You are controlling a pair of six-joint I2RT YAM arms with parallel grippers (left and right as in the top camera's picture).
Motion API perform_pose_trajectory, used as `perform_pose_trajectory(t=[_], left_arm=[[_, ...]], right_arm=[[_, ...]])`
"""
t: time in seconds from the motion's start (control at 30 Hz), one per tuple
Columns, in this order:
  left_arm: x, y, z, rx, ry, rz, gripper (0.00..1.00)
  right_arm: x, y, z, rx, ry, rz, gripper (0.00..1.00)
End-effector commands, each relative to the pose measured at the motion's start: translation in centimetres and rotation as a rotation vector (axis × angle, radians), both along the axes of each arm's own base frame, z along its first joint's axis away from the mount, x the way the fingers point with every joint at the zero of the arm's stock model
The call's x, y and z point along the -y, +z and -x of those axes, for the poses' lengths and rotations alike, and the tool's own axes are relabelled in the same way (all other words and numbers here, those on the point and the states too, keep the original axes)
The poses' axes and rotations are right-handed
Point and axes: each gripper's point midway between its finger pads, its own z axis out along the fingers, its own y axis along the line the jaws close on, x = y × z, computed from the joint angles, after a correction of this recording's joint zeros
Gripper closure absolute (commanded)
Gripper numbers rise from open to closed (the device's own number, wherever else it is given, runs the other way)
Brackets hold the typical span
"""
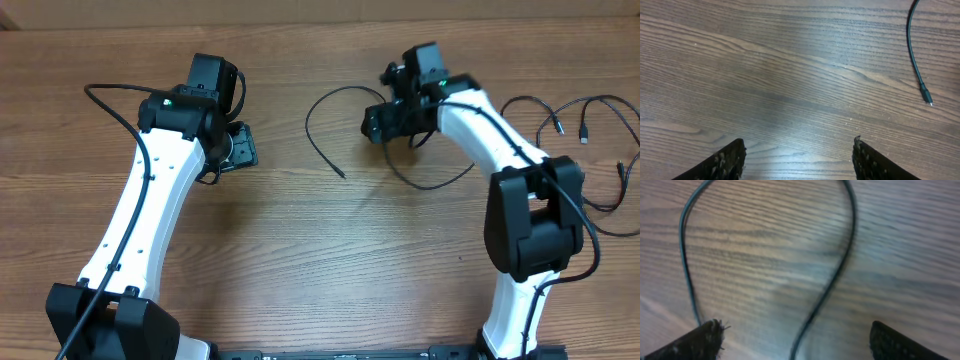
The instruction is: Untangle cables
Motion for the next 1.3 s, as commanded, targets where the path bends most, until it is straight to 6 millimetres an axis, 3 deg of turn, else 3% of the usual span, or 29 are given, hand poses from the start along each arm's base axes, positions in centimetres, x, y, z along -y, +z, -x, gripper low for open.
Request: perform_pose_trajectory(t=[0.0, 0.17, 0.23, 0.37, 0.47, 0.53, 0.63, 0.73, 0.87, 0.93, 1.0, 1.13, 1.27], left_arm=[[0.1, 0.1, 0.3, 0.0, 0.001, 0.009, 0.32], [0.1, 0.1, 0.5, -0.006, 0.0, 0.008, 0.32], [0.1, 0.1, 0.5, -0.007, 0.0, 0.008, 0.32], [0.1, 0.1, 0.5, -0.007, 0.001, 0.008, 0.32], [0.1, 0.0, 0.5, -0.009, 0.0, 0.007, 0.32], [0.1, 0.0, 0.6, -0.011, 0.001, 0.007, 0.32], [0.1, 0.0, 0.6, -0.012, 0.001, 0.007, 0.32], [0.1, 0.0, 0.6, -0.011, 0.001, 0.007, 0.32], [0.1, 0.0, 0.6, -0.013, 0.001, 0.007, 0.32], [0.1, 0.0, 0.6, -0.013, 0.0, 0.007, 0.32], [0.1, 0.0, 0.6, -0.012, 0.0, 0.007, 0.32], [0.1, 0.0, 0.6, -0.012, 0.0, 0.007, 0.32], [0.1, 0.1, 0.3, -0.001, 0.001, 0.009, 0.31]], right_arm=[[0.8, -2.0, 0.1, 0.01, -0.09, 0.075, 0.09], [2.2, -3.9, 0.3, 0.028, -0.238, 0.134, 0.1], [2.3, -4.4, 0.5, 0.023, -0.259, 0.126, 0.16], [2.3, -4.7, 0.6, 0.019, -0.261, 0.127, 0.42], [2.2, -4.6, 0.7, 0.017, -0.258, 0.12, 0.78], [1.6, -4.3, 0.8, 0.005, -0.244, 0.092, 0.95], [1.1, -2.6, 0.4, 0.006, -0.234, 0.06, 0.96], [1.4, 0.9, -0.8, 0.047, -0.247, 0.044, 0.96], [2.9, 9.2, -3.2, 0.169, -0.287, 0.004, 0.96], [5.0, 14.1, -4.2, 0.254, -0.338, 0.001, 0.96], [7.8, 19.0, -4.8, 0.343, -0.404, 0.008, 0.96], [14.4, 26.8, -4.5, 0.492, -0.562, 0.062, 0.96], [21.5, 31.2, -2.9, 0.573, -0.705, 0.166, 0.96]])
